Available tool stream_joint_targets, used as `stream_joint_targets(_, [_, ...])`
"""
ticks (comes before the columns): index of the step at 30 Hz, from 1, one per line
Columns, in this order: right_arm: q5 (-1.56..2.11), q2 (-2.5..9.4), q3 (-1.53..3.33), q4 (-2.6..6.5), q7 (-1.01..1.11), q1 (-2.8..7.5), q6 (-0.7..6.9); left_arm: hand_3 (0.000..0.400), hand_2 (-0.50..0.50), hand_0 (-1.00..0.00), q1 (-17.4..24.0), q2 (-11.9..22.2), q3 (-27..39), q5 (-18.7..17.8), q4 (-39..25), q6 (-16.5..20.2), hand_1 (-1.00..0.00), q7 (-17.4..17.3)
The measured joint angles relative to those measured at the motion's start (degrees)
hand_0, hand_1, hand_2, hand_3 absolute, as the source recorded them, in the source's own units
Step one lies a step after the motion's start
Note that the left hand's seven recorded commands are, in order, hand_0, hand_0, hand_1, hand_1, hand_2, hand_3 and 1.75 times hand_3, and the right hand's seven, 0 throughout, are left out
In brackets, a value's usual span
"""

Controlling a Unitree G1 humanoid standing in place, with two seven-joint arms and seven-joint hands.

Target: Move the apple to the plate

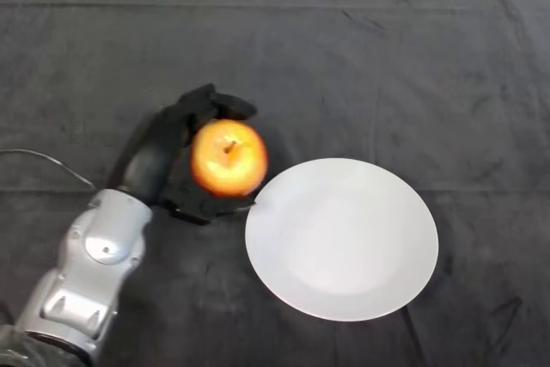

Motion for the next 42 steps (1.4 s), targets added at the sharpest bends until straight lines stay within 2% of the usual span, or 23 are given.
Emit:
stream_joint_targets(7, [0.0, 0.0, 0.0, 0.0, -0.01, 0.0, 0.0, 0.4, 0.0, -1.0, -0.1, -1.7, -6.1, 0.1, 0.0, -2.3, -1.0, 4.1])
stream_joint_targets(18, [0.0, 0.0, 0.0, 0.0, -0.01, 0.0, 0.0, 0.4, 0.0, -1.0, -1.1, -2.9, -14.1, 0.1, 0.3, -5.8, -1.0, 8.4])
stream_joint_targets(31, [0.0, 0.0, 0.0, 0.0, -0.01, 0.0, 0.0, 0.4, 0.0, -1.0, -3.1, -3.1, -20.5, -0.6, 4.6, -9.7, -1.0, 9.1])
stream_joint_targets(42, [0.0, 0.0, 0.0, 0.0, -0.01, 0.0, 0.0, 0.4, 0.0, -1.0, -3.4, -3.1, -20.8, -2.8, 5.8, -9.8, -1.0, 8.1])
